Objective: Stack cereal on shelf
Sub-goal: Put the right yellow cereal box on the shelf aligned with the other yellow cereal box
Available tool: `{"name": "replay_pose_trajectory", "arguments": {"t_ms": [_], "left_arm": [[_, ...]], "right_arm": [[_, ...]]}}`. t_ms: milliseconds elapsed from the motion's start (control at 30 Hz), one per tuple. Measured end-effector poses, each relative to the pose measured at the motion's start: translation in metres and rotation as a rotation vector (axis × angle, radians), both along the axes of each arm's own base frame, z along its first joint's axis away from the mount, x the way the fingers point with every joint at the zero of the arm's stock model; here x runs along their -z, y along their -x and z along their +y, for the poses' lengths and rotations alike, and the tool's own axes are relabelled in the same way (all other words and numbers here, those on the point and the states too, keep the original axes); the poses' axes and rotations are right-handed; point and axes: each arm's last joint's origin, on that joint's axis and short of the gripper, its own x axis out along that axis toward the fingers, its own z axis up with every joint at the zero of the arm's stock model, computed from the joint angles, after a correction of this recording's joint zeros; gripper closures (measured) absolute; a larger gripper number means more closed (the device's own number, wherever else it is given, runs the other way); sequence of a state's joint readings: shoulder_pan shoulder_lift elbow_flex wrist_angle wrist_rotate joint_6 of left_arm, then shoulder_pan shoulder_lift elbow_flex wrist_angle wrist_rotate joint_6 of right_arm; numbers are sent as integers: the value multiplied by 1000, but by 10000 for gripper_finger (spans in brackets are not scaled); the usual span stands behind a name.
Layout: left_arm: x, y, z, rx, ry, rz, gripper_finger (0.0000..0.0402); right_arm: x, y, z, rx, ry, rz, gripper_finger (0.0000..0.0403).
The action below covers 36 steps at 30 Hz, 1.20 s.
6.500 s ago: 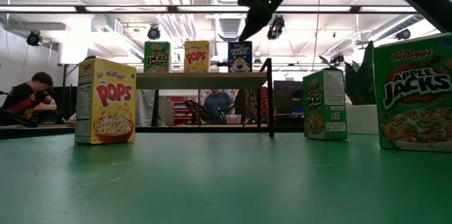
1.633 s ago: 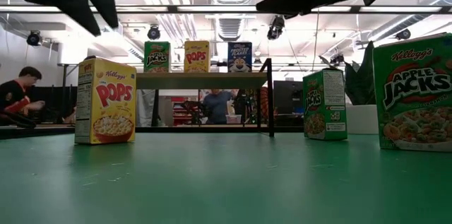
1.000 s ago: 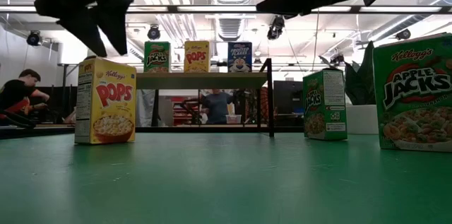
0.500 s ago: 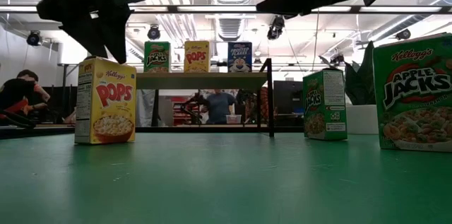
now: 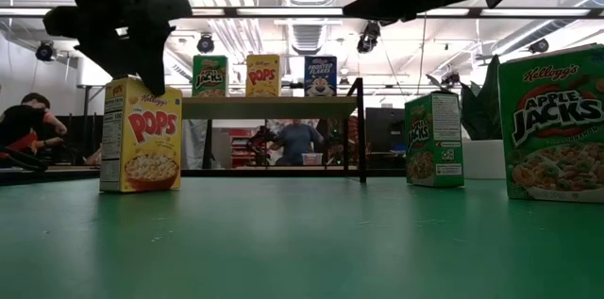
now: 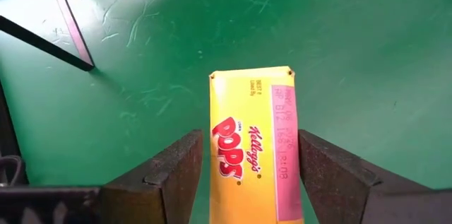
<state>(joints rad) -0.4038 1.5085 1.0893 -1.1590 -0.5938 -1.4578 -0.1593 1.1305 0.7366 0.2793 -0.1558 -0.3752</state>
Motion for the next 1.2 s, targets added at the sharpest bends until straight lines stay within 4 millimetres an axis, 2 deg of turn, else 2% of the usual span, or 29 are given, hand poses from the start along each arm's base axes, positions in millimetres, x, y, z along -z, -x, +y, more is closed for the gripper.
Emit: {"name": "replay_pose_trajectory", "arguments": {"t_ms": [567, 867, 1067, 1200], "left_arm": [[0, -1, 0, 7, 3, -7, 197], [0, -1, -1, 8, 4, -8, 231], [0, -1, 0, 8, 4, -8, 237], [-10, -4, -2, 70, 1, 11, 237]], "right_arm": [[1, 0, 0, -1, -1, 13, 390], [1, 0, 0, 0, -1, 14, 390], [1, 0, 0, 0, -2, 13, 390], [1, 0, 0, 0, -2, 14, 390]]}}
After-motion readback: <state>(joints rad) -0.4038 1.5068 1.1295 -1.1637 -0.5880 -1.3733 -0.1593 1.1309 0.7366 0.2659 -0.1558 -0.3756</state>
